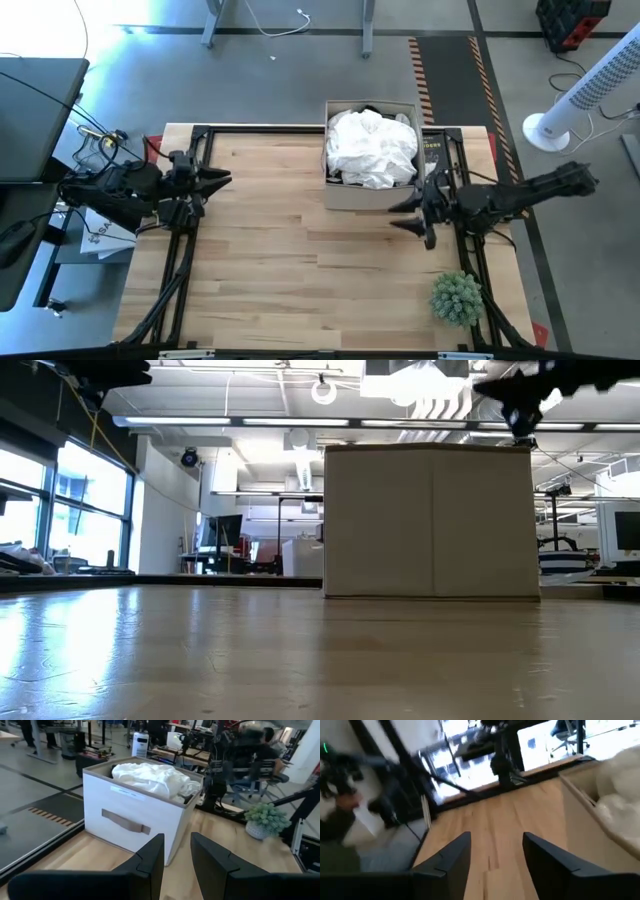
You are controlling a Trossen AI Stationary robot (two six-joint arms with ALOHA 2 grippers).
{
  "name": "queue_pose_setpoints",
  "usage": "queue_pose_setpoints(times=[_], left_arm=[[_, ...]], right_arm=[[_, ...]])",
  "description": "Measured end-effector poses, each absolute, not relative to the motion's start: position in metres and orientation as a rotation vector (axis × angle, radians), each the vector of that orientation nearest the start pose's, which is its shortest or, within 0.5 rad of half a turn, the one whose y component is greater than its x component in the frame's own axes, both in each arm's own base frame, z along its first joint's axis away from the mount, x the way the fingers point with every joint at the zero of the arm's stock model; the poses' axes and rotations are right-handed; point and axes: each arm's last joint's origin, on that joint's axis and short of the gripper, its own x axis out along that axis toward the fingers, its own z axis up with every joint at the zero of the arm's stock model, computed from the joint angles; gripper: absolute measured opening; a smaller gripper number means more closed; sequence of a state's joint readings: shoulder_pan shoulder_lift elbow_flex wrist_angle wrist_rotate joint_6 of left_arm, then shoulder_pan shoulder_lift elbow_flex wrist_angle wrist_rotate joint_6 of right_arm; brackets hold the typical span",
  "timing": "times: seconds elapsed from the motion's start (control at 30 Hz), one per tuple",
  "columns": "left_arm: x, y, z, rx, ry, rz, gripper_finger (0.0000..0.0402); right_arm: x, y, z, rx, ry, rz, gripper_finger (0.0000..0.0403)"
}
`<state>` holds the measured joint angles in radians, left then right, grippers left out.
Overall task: Sort clothes
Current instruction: Return to Home Position
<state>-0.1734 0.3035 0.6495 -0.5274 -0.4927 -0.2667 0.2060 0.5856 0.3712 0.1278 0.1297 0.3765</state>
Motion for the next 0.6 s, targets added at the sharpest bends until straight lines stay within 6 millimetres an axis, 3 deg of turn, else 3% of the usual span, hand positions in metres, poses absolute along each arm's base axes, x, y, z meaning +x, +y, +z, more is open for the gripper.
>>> queue_pose_setpoints(times=[0.37,0.6], left_arm=[[0.071,0.002,0.304,-0.164,0.14,0.348,0.0093],[0.075,0.003,0.278,-0.086,0.182,0.404,0.0093]], right_arm=[[0.128,0.004,0.18,0.377,-0.105,0.143,0.0129],[0.128,0.004,0.178,0.367,-0.087,0.131,0.0121]])
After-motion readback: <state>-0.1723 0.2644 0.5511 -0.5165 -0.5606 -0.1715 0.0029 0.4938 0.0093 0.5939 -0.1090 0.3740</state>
